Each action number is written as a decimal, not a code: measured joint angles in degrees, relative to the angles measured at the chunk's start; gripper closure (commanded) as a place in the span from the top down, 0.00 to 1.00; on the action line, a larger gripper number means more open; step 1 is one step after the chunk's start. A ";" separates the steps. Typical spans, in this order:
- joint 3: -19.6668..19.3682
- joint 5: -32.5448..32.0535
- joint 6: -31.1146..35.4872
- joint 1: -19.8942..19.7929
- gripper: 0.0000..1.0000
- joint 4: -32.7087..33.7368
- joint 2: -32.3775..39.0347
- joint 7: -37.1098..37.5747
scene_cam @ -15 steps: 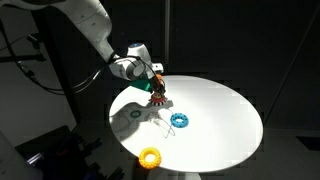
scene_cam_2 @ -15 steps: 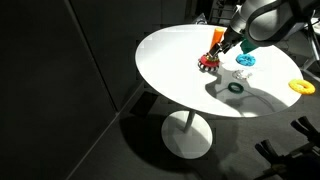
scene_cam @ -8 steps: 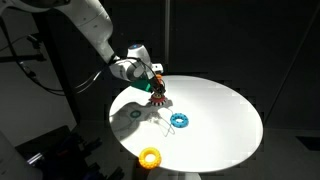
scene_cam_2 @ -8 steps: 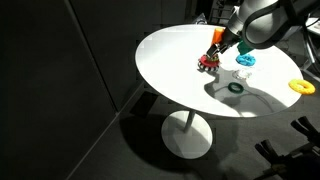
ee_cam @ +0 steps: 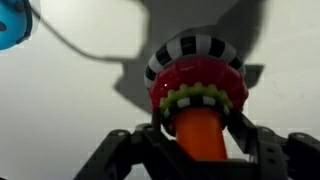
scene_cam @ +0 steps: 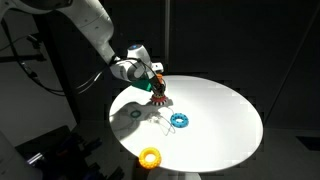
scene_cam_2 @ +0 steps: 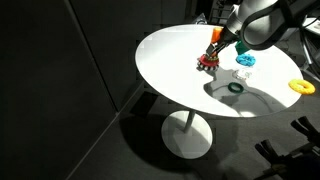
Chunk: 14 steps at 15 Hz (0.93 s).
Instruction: Take the ring off of the ring toss
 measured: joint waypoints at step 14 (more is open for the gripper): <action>-2.85 0.02 1.34 2.43 0.42 0.29 -1.35 2.77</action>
